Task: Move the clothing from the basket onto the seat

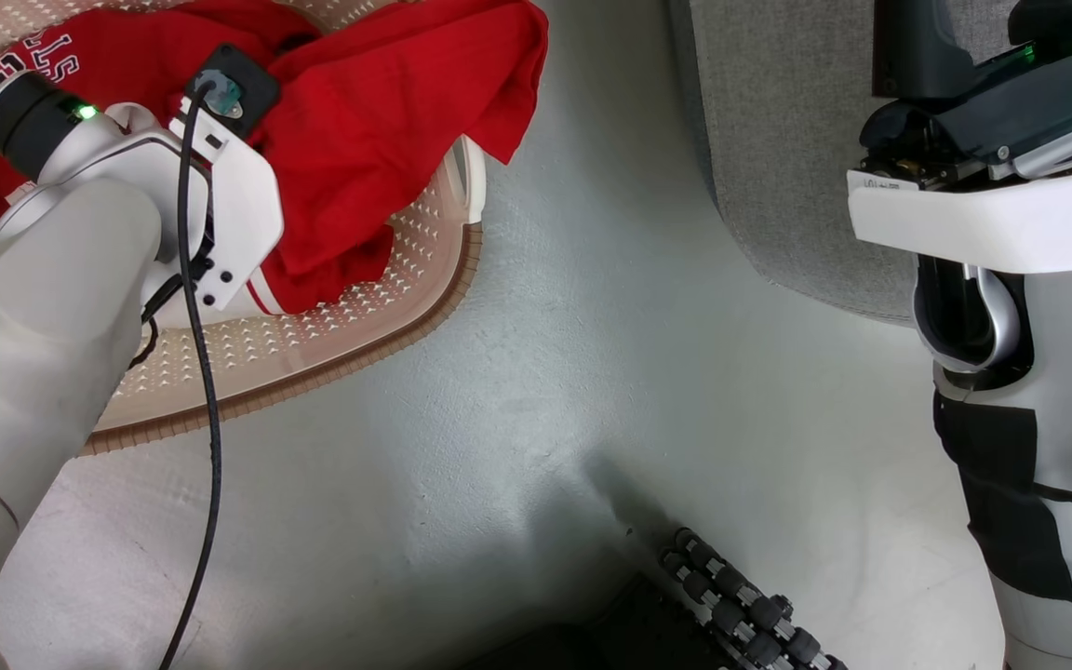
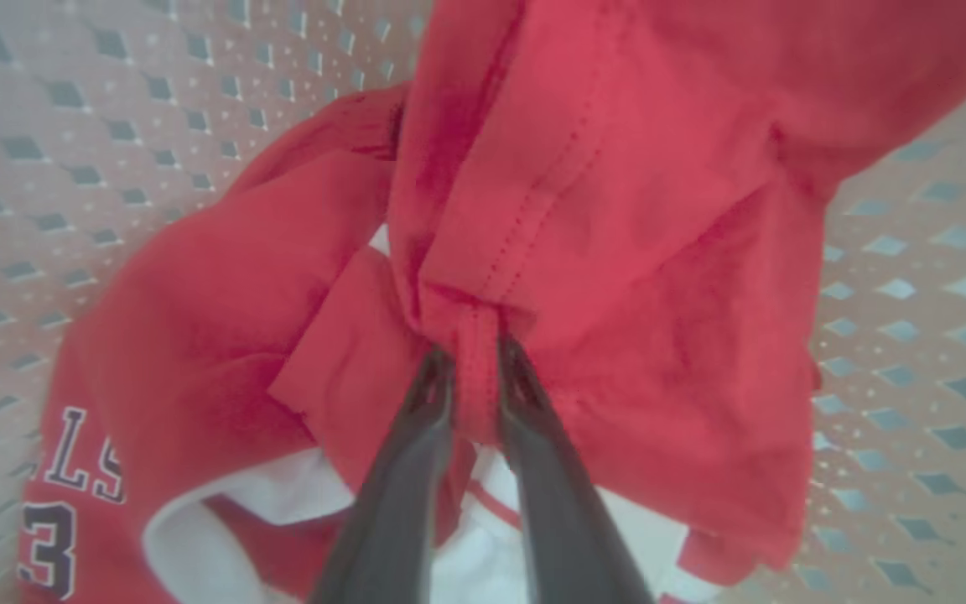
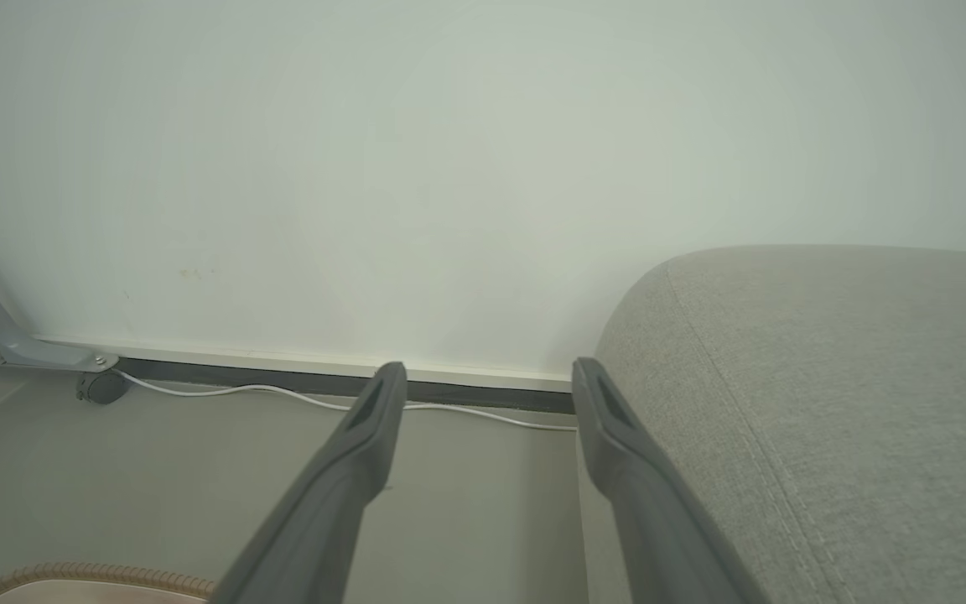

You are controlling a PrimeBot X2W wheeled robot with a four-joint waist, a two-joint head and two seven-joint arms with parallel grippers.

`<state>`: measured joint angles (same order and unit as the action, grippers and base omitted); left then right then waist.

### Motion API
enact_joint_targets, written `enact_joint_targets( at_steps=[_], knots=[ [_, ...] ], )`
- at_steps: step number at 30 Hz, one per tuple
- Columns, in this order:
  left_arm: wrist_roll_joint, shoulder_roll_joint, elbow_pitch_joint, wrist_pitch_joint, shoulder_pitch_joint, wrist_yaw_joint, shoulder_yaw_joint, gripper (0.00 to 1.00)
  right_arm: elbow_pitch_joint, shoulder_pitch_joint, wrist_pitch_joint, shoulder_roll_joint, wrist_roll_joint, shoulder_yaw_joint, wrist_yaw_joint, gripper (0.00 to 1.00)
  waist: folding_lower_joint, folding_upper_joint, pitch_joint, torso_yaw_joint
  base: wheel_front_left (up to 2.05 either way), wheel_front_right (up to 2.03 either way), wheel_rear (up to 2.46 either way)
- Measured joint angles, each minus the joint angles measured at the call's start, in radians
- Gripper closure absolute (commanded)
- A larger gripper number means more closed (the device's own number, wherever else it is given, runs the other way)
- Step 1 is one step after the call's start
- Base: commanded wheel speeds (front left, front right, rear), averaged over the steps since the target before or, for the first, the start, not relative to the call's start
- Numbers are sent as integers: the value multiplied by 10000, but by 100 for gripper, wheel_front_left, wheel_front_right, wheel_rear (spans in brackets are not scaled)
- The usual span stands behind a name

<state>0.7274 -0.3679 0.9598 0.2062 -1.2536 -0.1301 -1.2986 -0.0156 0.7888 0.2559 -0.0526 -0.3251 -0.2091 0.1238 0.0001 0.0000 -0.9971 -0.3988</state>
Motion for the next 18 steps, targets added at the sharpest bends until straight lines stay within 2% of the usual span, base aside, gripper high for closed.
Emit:
enact_joint_targets(
  at_steps=[11, 18],
  knots=[
    [393, -134, -215, -1250, 407, -2, -2, 100, -341, 269, 0, 6, -12, -174, 0, 0, 0, 0, 492, -117, 0, 0, 0],
    [1011, 360, -127, -2604, 1077, 0, -2, 100, -1039, 199, 0, 4, 462, 15, 0, 0, 0, 0, 1377, 161, 0, 0, 0]
  ],
)
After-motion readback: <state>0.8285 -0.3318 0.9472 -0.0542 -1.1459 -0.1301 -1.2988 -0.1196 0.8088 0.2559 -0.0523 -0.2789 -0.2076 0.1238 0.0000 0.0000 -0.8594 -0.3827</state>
